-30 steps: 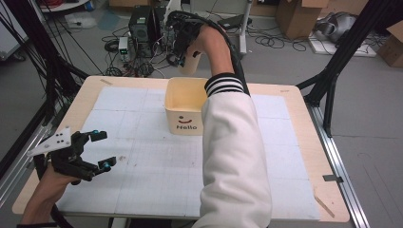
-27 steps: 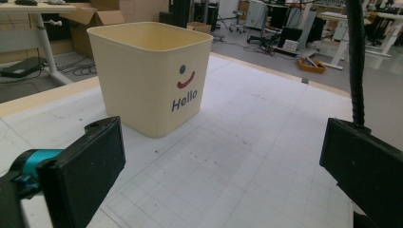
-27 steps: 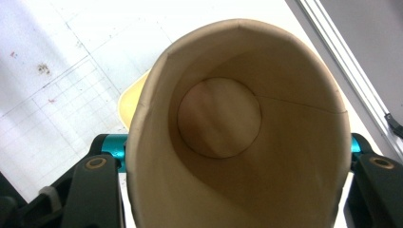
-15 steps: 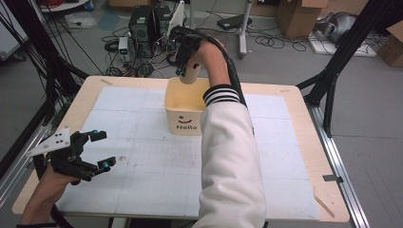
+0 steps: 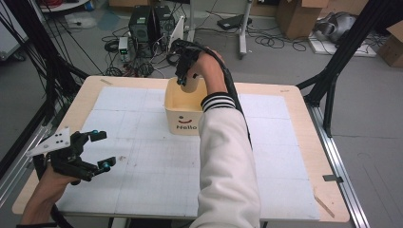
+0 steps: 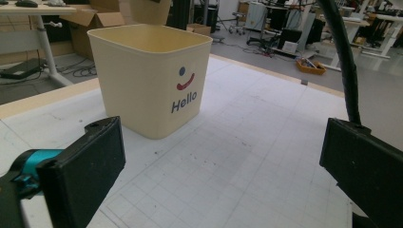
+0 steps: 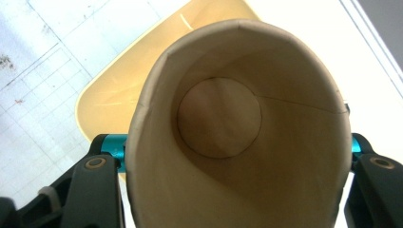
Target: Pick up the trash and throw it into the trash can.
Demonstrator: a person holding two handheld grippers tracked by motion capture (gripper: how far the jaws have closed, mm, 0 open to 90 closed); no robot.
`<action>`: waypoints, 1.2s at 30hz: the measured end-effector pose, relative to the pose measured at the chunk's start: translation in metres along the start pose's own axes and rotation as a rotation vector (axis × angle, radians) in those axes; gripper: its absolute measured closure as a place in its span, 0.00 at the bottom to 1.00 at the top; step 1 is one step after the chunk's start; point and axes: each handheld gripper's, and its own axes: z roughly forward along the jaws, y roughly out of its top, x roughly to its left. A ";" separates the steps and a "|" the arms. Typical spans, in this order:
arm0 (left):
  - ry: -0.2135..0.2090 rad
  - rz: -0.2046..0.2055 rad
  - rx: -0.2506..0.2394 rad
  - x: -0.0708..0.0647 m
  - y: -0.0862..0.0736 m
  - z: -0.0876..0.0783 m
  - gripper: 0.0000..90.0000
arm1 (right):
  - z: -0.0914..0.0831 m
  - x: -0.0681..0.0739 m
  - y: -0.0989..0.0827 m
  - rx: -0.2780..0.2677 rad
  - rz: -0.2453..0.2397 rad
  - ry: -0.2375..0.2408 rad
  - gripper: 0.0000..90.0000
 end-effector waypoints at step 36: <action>0.000 -0.003 0.007 0.000 -0.001 0.000 0.02 | -0.027 0.009 0.000 -0.078 -0.015 0.051 0.00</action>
